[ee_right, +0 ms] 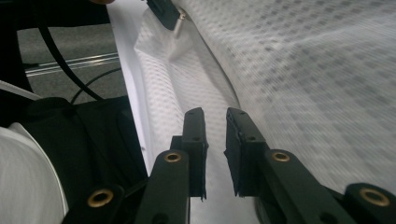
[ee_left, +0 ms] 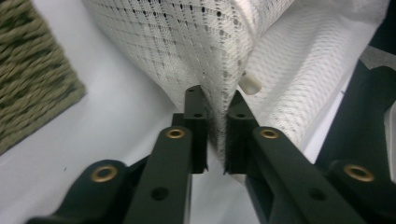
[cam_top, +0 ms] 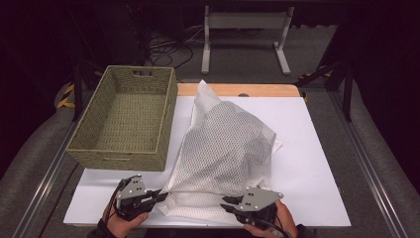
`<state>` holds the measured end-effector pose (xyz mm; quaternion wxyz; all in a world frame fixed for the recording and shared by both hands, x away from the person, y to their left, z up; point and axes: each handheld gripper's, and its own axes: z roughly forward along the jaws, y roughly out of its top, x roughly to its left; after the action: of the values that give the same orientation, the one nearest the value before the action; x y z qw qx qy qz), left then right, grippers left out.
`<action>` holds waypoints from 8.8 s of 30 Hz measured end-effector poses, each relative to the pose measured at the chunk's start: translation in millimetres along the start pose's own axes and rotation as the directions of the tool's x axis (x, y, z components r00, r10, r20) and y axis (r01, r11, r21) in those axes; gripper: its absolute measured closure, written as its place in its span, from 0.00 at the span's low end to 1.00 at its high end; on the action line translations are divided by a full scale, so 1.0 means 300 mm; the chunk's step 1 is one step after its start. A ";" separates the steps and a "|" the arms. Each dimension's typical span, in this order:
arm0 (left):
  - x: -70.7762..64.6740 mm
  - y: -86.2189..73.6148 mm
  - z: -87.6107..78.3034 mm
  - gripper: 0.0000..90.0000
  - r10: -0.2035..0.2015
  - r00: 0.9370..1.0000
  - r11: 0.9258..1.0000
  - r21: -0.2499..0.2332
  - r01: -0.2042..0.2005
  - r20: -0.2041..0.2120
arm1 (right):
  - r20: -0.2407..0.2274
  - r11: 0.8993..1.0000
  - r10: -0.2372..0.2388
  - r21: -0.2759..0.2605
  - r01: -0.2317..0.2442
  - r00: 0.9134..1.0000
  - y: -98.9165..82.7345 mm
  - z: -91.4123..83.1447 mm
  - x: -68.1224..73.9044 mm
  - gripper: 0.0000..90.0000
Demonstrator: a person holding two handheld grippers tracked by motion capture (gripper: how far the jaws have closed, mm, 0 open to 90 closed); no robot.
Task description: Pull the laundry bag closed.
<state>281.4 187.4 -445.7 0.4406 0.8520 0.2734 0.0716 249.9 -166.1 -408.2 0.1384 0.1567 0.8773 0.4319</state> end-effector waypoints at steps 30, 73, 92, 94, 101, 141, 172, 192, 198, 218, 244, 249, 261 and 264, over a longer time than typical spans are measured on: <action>-0.058 0.037 0.067 0.96 0.062 0.994 0.998 0.006 -0.063 0.091 | -0.016 0.996 0.053 0.069 -0.051 0.998 0.119 0.324 0.064 0.85; 0.015 0.005 -0.105 0.99 -0.004 1.000 0.990 -0.141 0.006 0.014 | 0.015 0.992 0.081 0.091 -0.082 0.997 0.098 0.218 0.043 0.97; -0.031 0.112 0.066 0.63 -0.015 0.999 0.996 -0.083 0.018 0.043 | 0.029 0.991 0.061 0.121 -0.064 0.998 0.126 0.251 0.048 0.96; -0.026 0.116 0.069 0.91 -0.012 0.999 0.996 -0.087 0.016 0.037 | 0.037 0.989 0.081 0.125 -0.085 0.996 0.118 0.254 0.034 0.96; -0.032 0.111 0.038 0.98 0.019 1.000 0.996 -0.087 -0.020 -0.011 | 0.065 0.984 0.104 0.137 -0.112 0.992 0.097 0.265 0.007 0.97; 0.073 0.035 -0.033 0.98 0.001 0.981 0.996 -0.087 -0.018 -0.192 | 0.105 0.967 0.150 0.192 -0.168 0.983 -0.129 -0.056 -0.121 0.96; 0.132 0.009 -0.083 0.98 -0.055 0.974 0.993 -0.112 0.031 -0.220 | 0.145 0.947 0.211 0.215 -0.239 0.967 -0.251 -0.174 -0.118 0.96; 0.127 -0.002 -0.076 0.97 -0.052 0.980 0.994 -0.102 0.033 -0.190 | 0.131 0.953 0.203 0.202 -0.227 0.970 -0.253 -0.196 -0.098 0.96; 0.113 -0.018 -0.062 0.80 -0.024 0.981 0.996 -0.093 0.006 -0.194 | 0.179 0.962 0.192 0.162 -0.221 0.965 -0.258 -0.207 -0.106 0.95; 0.047 -0.009 -0.134 0.21 0.037 0.977 0.980 -0.185 -0.077 -0.210 | 0.250 0.976 0.191 0.054 -0.210 0.949 -0.241 -0.247 -0.132 0.71; 0.183 -0.110 -0.147 0.15 -0.052 0.924 0.996 -0.083 0.022 -0.380 | 0.575 0.971 0.227 -0.072 -0.228 0.786 -0.360 -0.270 -0.362 0.27; 0.193 -0.114 -0.143 0.13 -0.066 0.930 0.995 -0.099 0.032 -0.361 | 0.590 0.956 0.274 -0.081 -0.283 0.760 -0.394 -0.280 -0.383 0.19; 0.193 -0.120 -0.144 0.10 -0.067 0.932 0.995 -0.099 0.034 -0.356 | 0.613 0.946 0.306 -0.111 -0.304 0.728 -0.406 -0.288 -0.383 0.17; 0.193 -0.118 -0.142 0.10 -0.052 0.932 0.996 -0.085 0.022 -0.359 | 0.621 0.947 0.302 -0.108 -0.303 0.723 -0.406 -0.289 -0.384 0.17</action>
<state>300.4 264.7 -454.8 0.4179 0.8009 0.3625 0.2292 303.4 -344.0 -442.4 0.3516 0.4328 0.7429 0.3704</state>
